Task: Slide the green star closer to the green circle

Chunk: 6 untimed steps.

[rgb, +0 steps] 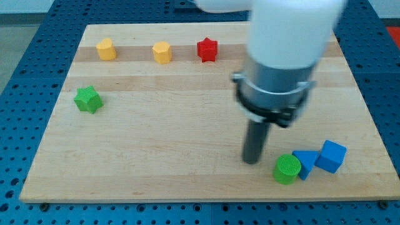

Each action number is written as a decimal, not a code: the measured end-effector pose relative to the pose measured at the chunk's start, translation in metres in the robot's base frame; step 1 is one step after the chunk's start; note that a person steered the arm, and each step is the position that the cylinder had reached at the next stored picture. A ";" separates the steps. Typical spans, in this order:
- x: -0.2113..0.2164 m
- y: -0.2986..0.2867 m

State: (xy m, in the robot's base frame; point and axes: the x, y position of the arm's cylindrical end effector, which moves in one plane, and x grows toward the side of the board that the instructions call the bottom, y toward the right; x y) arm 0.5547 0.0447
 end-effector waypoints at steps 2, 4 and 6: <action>-0.121 -0.117; -0.205 -0.254; -0.127 -0.312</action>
State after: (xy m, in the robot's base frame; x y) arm 0.4275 -0.2673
